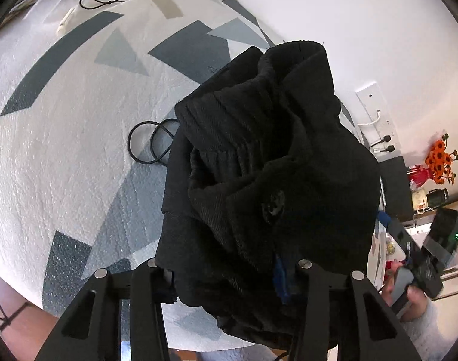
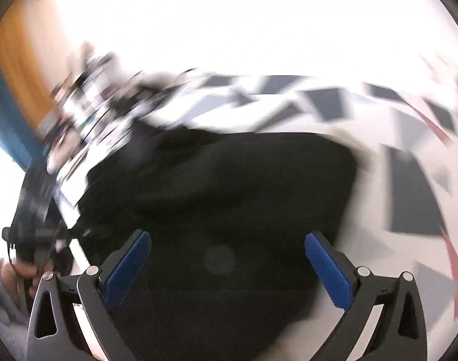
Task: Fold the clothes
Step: 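Lift the trousers bundle off the cover with both grippers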
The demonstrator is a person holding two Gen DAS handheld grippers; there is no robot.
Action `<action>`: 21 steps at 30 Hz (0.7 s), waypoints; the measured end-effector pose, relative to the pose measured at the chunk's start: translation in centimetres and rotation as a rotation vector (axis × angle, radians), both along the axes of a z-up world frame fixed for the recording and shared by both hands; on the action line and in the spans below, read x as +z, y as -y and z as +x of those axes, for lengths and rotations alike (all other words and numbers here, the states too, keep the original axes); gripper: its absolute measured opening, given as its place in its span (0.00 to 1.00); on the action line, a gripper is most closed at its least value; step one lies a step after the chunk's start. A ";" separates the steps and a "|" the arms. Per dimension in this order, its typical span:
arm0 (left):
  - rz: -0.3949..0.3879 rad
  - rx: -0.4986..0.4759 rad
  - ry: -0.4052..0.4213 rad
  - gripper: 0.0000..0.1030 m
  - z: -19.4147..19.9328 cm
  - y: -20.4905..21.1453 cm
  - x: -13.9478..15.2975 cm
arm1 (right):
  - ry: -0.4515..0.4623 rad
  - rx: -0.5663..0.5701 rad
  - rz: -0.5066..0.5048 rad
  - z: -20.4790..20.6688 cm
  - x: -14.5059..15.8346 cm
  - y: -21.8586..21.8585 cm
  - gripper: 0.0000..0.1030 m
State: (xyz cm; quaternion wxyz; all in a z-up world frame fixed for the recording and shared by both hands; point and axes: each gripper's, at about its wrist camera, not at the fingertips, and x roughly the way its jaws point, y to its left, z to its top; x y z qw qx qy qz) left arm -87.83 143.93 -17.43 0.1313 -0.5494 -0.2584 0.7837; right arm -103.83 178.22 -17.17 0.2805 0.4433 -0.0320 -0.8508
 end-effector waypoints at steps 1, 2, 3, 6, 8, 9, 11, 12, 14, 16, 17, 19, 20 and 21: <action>-0.018 -0.007 0.001 0.43 0.0 -0.2 0.1 | 0.026 -0.041 -0.020 -0.8 -0.7 -1.5 1.00; -0.039 -0.013 0.001 0.43 0.0 -0.4 0.3 | 0.053 -0.082 -0.039 -1.5 -1.4 -3.1 1.00; -0.055 -0.016 0.002 0.43 0.0 -0.6 0.4 | 0.080 -0.123 -0.059 -2.3 -2.1 -4.6 1.00; -0.075 -0.004 0.007 0.43 0.1 -0.8 0.5 | 0.124 -0.158 -0.145 -4.4 -3.6 -6.2 1.00; -0.084 0.002 0.012 0.43 0.1 -0.9 0.6 | 0.155 -0.153 -0.173 -5.4 -4.5 -6.2 1.00; -0.089 0.003 0.014 0.43 0.2 -0.9 0.7 | 0.174 -0.136 -0.206 -6.2 -5.0 -5.9 1.00; -0.097 0.004 0.016 0.44 0.2 -1.0 0.8 | 0.206 -0.116 -0.236 -7.5 -5.3 -4.6 1.00; -0.098 0.005 0.017 0.44 0.3 -1.0 0.8 | 0.205 -0.102 -0.232 -8.0 -5.4 -3.9 1.00; -0.099 0.009 0.018 0.44 0.5 -1.8 0.8 | 0.203 -0.065 -0.212 -8.8 -5.4 -2.3 1.00; -0.101 0.012 0.014 0.44 0.7 -2.6 0.9 | 0.201 -0.026 -0.160 -9.5 -5.4 -0.7 1.00; -0.102 0.014 0.011 0.44 0.7 -2.6 0.9 | 0.196 -0.004 -0.112 -9.5 -5.3 0.1 1.00; -0.100 0.019 0.006 0.44 0.3 -2.8 1.1 | 0.194 0.028 -0.051 -9.5 -5.2 1.1 1.00; -0.099 0.023 0.004 0.44 0.4 -2.8 1.1 | 0.197 0.038 -0.040 -9.4 -5.1 1.3 0.97; -0.098 0.027 0.004 0.44 0.5 -2.8 1.2 | 0.200 0.047 -0.029 -9.3 -5.1 1.5 0.85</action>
